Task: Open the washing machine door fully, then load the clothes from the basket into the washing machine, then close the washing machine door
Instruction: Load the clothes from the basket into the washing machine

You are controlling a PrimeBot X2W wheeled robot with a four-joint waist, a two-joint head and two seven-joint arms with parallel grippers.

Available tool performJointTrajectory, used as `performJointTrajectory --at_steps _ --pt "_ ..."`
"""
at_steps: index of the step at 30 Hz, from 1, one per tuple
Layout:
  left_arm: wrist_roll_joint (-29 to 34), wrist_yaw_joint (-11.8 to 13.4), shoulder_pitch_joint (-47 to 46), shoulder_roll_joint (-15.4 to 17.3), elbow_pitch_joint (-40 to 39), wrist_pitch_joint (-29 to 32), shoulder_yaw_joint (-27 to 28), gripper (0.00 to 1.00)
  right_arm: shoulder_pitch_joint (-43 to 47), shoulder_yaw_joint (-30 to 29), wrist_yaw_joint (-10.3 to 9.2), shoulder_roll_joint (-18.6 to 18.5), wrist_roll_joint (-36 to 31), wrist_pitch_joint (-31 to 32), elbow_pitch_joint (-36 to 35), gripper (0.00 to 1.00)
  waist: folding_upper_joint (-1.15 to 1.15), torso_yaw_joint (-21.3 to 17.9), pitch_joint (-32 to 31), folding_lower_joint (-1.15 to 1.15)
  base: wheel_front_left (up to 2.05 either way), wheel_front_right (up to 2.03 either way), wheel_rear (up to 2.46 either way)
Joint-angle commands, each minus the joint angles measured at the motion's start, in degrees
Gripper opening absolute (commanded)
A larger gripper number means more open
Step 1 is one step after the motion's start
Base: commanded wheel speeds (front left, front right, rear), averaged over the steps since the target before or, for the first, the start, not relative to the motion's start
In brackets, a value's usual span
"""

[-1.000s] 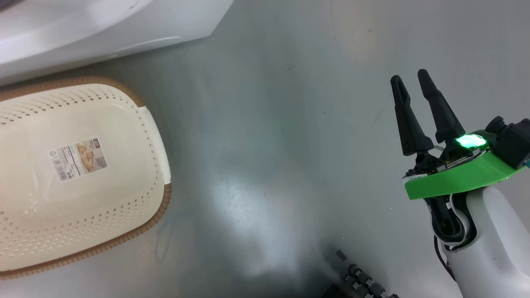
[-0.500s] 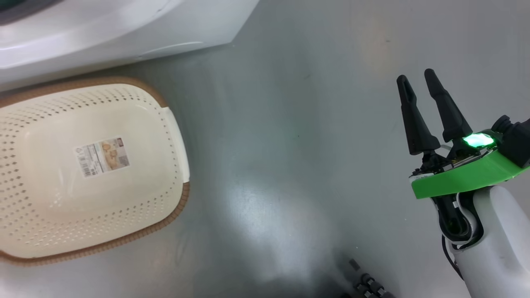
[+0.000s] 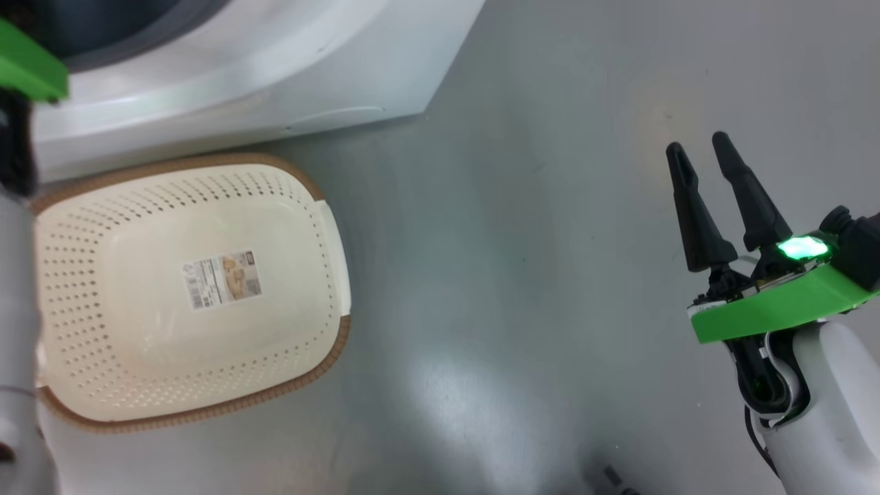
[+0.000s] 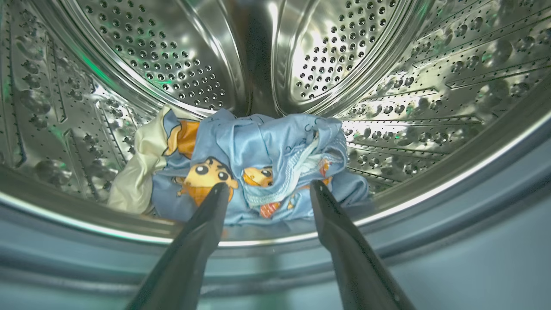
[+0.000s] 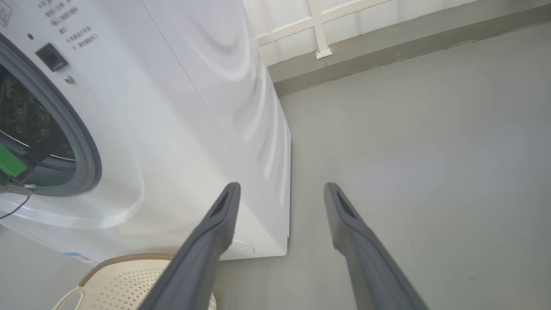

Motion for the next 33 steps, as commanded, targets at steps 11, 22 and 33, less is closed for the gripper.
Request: performJointTrajectory --at_steps 11,22,33 --pt "-0.5 2.7 20.2 0.6 -18.9 -3.5 0.5 1.0 4.9 0.6 0.36 -1.1 -0.9 -0.3 -0.3 1.0 0.0 2.7 -8.7 0.0 0.0 0.0 0.0" --pt "-1.2 6.1 37.5 -1.1 -34.4 -3.2 -0.2 1.0 7.2 0.8 0.36 -1.3 -1.4 -0.3 0.4 1.0 0.0 4.7 -16.2 0.0 0.0 0.0 0.0" --pt "-1.4 7.6 46.7 -3.3 -38.6 -4.2 -0.8 1.0 10.3 -0.4 0.36 -1.7 -1.8 -0.3 1.0 1.0 0.0 7.1 -21.6 0.0 0.0 0.0 0.0"
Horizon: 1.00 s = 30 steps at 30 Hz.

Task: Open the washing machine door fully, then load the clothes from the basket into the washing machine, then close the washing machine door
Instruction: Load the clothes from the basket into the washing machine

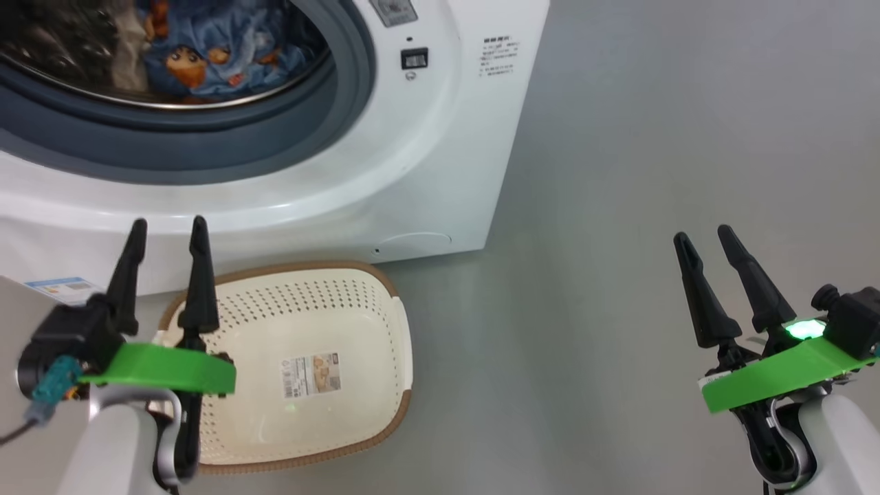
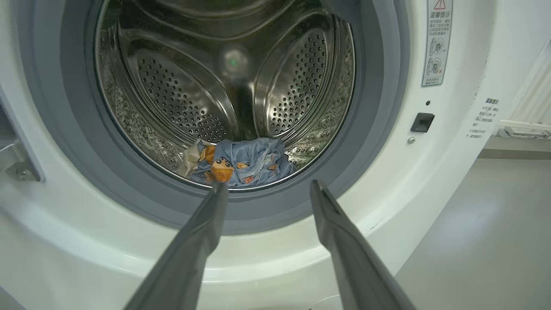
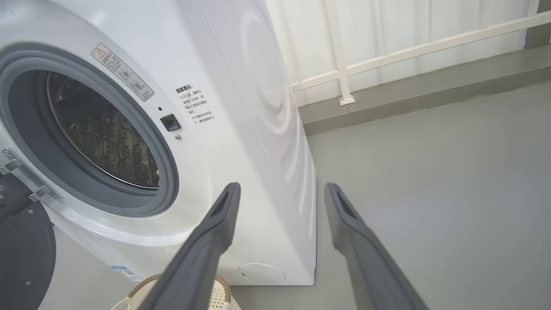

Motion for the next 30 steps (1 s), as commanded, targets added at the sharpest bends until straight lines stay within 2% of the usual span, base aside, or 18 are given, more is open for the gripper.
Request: performJointTrajectory --at_steps 1,13,30 --pt "-0.3 0.5 0.9 1.3 -1.9 -0.7 1.7 1.0 1.5 0.7 0.36 -0.8 -0.8 -0.3 -1.1 1.0 0.0 1.6 -2.3 0.0 0.0 0.0 0.0" --pt "0.9 1.4 9.7 -1.0 -3.9 -1.2 3.2 1.0 5.0 -0.2 0.36 -0.8 -2.3 -0.3 -1.2 1.0 0.0 2.8 -8.3 0.0 0.0 0.0 0.0" --pt "3.9 -0.9 17.2 -5.0 -7.0 -1.2 6.9 1.0 8.3 -0.1 0.36 -0.6 -3.2 -0.3 -0.5 1.0 0.0 4.2 -12.2 0.0 0.0 0.0 0.0"
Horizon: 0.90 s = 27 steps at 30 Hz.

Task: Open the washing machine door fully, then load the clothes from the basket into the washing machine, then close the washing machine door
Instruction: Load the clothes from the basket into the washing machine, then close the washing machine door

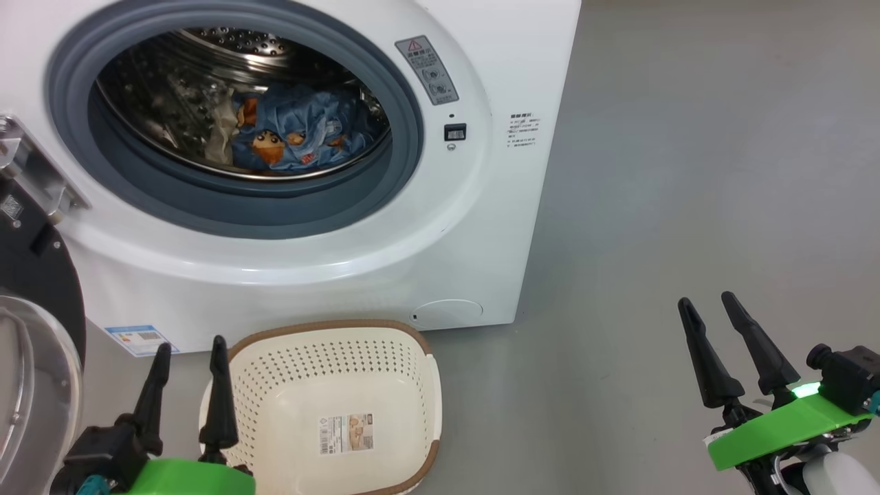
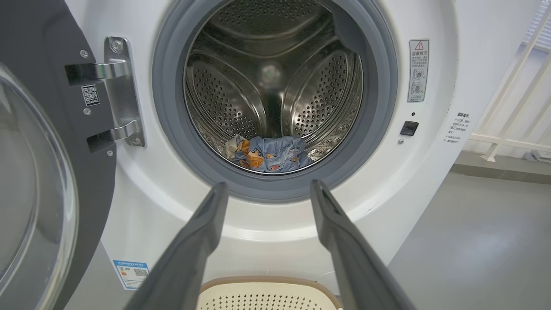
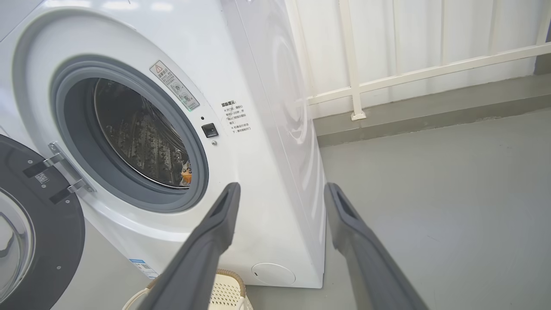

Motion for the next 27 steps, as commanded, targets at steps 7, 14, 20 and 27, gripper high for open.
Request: performJointTrajectory --at_steps 7,14,20,27 --pt "1.3 -1.1 0.5 -0.4 -1.8 -0.7 4.0 1.0 0.3 1.6 0.36 -0.6 -0.9 -0.3 -1.0 1.0 0.0 0.0 -0.5 0.0 0.0 0.0 0.0" --pt "1.2 -2.3 0.6 -0.9 -1.9 -0.7 5.0 1.0 0.2 1.8 0.36 -0.6 -0.9 -0.3 -0.9 1.0 0.0 0.1 -0.7 0.0 0.0 0.0 0.0" --pt "1.9 -2.8 0.6 -1.3 -1.8 -0.7 5.9 1.0 0.1 2.1 0.36 -0.7 -0.8 -0.3 -0.8 1.0 0.0 0.1 -0.9 0.0 0.0 0.0 0.0" --pt "2.0 -3.4 0.7 -1.6 -1.6 -0.7 6.4 1.0 0.1 2.3 0.36 -0.8 -0.7 -0.3 -0.5 1.0 0.0 0.1 -1.4 0.0 0.0 0.0 0.0"
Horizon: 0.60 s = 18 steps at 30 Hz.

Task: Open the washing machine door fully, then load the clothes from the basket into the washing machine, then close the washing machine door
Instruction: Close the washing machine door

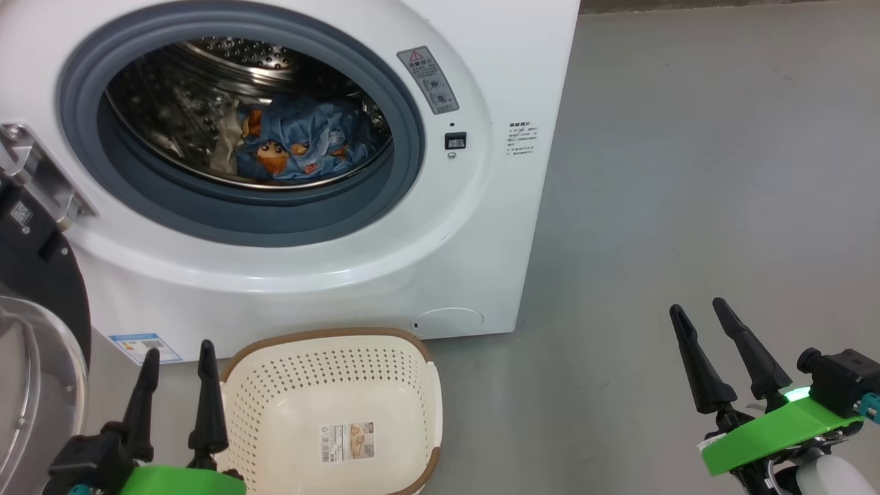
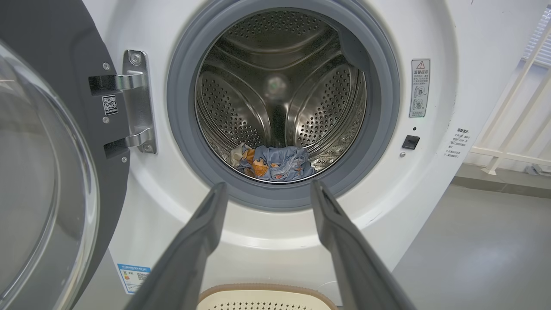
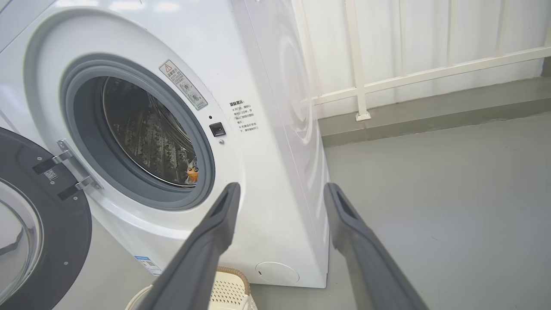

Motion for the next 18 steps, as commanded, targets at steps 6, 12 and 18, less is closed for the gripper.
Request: performJointTrajectory --at_steps 6,12,18 --pt "0.9 -0.8 -0.3 0.4 -1.2 -0.7 2.2 1.0 -0.1 1.0 0.36 -0.7 -0.8 -0.3 -1.4 1.0 0.0 0.0 -0.1 0.0 0.0 0.0 0.0" --pt "1.3 -1.1 -0.6 0.3 -0.8 -0.7 2.2 1.0 -0.3 1.1 0.36 -0.7 -0.9 -0.3 -1.4 1.0 0.0 -0.1 0.0 0.0 0.0 0.0 0.0" --pt "1.4 -1.1 -1.0 0.2 -1.0 -0.7 2.3 1.0 -0.6 1.0 0.36 -0.7 -0.9 -0.3 -1.4 1.0 0.0 -0.1 0.3 0.0 0.0 0.0 0.0"
